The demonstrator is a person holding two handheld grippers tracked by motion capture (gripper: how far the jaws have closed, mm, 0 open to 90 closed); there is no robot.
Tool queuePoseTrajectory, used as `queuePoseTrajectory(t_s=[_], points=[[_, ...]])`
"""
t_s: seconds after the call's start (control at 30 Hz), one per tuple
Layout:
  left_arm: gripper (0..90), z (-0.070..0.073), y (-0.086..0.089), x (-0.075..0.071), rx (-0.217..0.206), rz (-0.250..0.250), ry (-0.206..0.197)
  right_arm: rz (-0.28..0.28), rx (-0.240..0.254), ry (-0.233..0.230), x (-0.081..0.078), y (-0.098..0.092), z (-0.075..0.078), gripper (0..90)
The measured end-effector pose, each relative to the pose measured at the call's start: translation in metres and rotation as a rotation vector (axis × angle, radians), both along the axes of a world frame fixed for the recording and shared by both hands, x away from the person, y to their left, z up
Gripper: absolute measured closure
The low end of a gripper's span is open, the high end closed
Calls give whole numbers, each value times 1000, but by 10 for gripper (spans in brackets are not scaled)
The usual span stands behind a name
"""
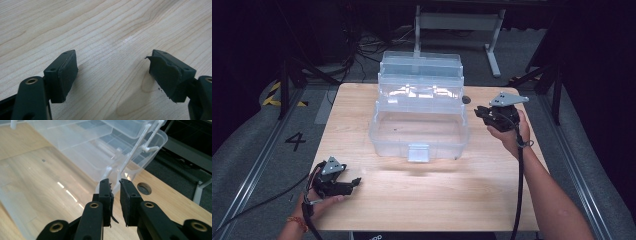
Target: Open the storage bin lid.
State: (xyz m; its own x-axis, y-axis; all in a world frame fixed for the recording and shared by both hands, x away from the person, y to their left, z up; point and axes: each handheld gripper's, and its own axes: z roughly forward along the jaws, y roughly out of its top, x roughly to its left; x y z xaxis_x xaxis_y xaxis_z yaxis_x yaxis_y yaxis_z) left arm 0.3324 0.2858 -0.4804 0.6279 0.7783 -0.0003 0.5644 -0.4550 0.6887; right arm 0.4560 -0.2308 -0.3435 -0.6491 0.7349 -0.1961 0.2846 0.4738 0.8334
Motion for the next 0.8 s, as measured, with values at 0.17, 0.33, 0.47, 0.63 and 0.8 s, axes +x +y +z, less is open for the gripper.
queuePoseTrajectory(t_s=[0.17, 0.33, 0.47, 0.63, 0.8], points=[[233, 0, 0, 0, -2, 3, 0, 8, -11, 11, -7, -5, -9, 781], [233, 0, 0, 0, -5, 5, 2, 15, -9, 23, -14, -10, -15, 769], [232, 0, 0, 0, -3, 4, 1, 38, -20, 42, -20, -16, -23, 722], [232, 0, 0, 0, -6, 6, 2, 48, -33, 56, -27, -20, -31, 677], [231, 0, 0, 0, -6, 6, 2, 52, -39, 73, -34, -26, -37, 613]])
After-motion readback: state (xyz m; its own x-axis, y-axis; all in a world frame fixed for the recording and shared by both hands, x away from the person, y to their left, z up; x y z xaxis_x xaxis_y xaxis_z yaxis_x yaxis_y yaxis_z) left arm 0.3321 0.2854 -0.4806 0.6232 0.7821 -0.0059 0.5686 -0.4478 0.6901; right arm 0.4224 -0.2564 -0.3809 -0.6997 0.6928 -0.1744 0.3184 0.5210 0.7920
